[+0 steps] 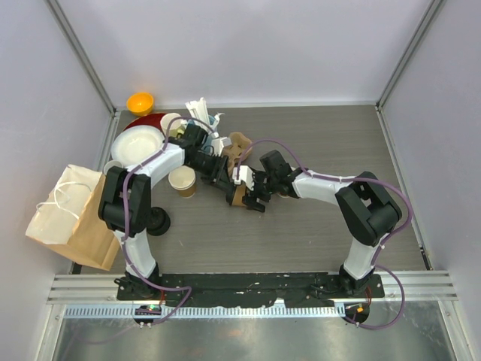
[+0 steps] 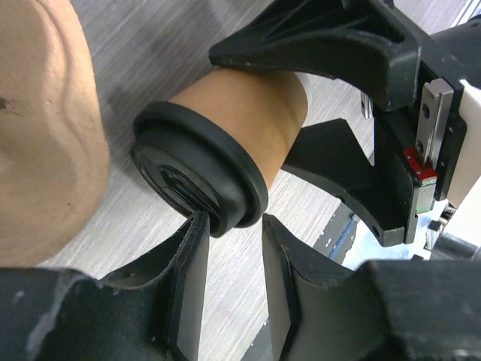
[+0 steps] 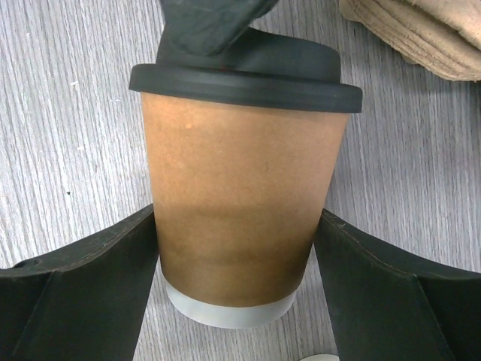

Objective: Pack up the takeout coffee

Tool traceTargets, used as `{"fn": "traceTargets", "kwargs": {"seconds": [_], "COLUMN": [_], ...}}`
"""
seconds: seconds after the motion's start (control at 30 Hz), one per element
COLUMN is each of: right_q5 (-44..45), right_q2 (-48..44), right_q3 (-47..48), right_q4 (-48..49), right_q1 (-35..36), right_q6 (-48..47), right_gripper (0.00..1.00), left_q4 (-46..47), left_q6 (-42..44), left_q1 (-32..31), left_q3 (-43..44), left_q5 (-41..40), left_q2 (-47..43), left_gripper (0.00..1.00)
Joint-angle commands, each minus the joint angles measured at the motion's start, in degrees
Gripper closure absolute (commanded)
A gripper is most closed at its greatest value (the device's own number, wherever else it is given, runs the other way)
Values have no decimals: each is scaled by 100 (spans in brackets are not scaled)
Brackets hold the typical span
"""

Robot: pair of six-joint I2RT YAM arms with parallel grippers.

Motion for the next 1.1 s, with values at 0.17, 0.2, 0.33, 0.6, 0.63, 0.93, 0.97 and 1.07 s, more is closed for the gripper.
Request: {"fn": "traceTargets", "kwargs": {"seconds": [0.17,0.2,0.33,0.6,0.63,0.93,0.97,1.07], "right_q5": [-99,-91,-47,-38,-29,-38,-38,-47], "right_q2": [-299,-290,-299,-290,-290,-290,-281,-290], "right_q3": [-28,-19,-10,-10,-10,-28,-19,-27], "right_q4": [270,262,262,270,270,306,297,306], "right_q1": [18,18,27,27,27,27,27,18], "right_q6": [58,58,58,102,111,164,190,199], "right_gripper": [16,16,16,16,17,17,17,17], "left_q4": [431,387,-17,44,35,272,255,123], "left_q6": [450,476,809,846,863,740,757,819], "left_q1": [41,41,58,67,67,59,59,67], "left_q3": [-42,-77,-112,-358,-367,-420,-411,-367], "left_q5": [586,622,719,816,825,921,913,948], "left_q2": [97,88,44,-26,9,62,105,141], "left_gripper": [69,69,67,67,67,83,84,90]}}
